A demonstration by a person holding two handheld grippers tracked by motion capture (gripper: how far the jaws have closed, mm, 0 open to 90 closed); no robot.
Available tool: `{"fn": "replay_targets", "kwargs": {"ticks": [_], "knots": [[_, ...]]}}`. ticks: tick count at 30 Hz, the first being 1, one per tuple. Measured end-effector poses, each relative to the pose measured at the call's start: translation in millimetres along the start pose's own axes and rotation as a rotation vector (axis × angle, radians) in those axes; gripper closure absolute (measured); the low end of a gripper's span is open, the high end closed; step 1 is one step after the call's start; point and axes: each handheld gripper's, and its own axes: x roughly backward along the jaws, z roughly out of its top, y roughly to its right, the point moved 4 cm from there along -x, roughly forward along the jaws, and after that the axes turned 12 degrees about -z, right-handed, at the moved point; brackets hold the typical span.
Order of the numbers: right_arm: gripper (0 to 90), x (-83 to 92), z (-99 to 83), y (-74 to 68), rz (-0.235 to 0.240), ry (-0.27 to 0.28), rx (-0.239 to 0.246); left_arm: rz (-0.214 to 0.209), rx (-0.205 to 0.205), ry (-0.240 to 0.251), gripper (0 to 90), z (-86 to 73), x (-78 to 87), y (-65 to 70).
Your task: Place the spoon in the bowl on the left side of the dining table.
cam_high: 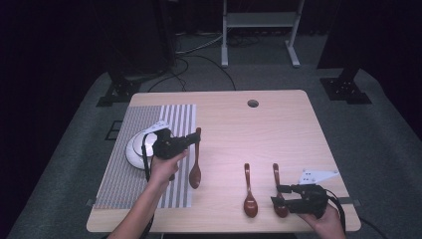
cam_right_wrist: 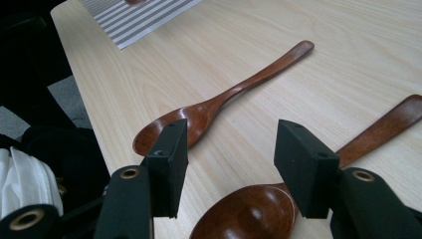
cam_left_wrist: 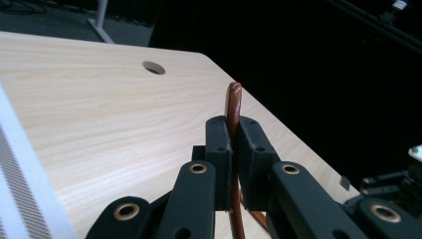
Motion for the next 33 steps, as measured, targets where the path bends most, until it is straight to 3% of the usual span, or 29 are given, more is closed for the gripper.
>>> {"fn": "replay_targets", "kwargs": {"ticks": [17, 23, 33], "knots": [[43.8, 3.4, -1.5, 7.2, -0.009, 0.016, -0.033, 0.093, -0.006, 0.025, 84.5, 34.3, 25.9, -23.0], [42.8, 4.3, -1.8, 8.0, -0.008, 0.023, -0.036, 0.115, 0.003, 0.034, 84.5, 40.1, 27.9, -28.4], [42.4, 7.7, -2.3, 10.1, -0.008, 0.035, -0.041, 0.163, -0.019, 0.031, 84.5, 56.9, 32.8, -34.4]]}}
